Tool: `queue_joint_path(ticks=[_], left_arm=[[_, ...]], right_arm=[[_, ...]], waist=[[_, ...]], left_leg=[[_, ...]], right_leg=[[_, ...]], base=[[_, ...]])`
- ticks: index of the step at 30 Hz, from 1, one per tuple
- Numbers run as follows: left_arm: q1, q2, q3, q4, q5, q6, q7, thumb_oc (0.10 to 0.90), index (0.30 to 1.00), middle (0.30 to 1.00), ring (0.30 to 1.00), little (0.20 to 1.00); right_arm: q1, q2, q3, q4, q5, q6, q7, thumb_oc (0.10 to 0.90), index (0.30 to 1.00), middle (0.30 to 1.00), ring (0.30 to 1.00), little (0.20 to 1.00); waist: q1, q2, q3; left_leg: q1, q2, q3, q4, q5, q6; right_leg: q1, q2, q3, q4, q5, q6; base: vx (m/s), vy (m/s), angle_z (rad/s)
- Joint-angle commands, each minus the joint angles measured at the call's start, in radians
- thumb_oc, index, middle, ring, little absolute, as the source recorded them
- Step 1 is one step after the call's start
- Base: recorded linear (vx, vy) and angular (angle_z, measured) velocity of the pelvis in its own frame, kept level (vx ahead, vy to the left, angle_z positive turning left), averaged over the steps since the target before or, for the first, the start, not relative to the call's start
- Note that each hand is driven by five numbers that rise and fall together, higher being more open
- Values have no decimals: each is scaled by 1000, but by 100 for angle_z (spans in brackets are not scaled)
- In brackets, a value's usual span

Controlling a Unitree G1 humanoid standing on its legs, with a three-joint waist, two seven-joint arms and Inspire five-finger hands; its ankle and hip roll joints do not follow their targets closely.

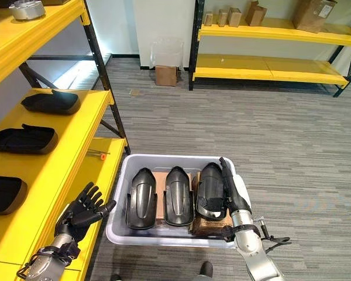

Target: Move parts from the plastic box to the shelf.

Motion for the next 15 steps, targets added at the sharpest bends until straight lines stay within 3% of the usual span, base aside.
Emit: queue_joint_path(ticks=[1,15], left_arm=[[-87,37,40,-104,13,-84,-13,900,1000,1000,1000,1000],[-103,28,31,-79,32,-46,-28,900,1000,1000,1000,1000]], right_arm=[[-110,-32,-15,-127,-21,-64,-35,900,1000,1000,1000,1000],[-141,-38,31,-88,-103,-38,-27,900,1000,1000,1000,1000]], waist=[[27,-28,-31],[38,-35,-50]], left_leg=[[-9,48,8,37,-29,30],[7,43,6,35,-29,27]], right_leg=[[54,-64,-19,110,-157,6],[81,-54,-21,97,-159,-1]], base=[[0,0,0],[24,-5,0]])
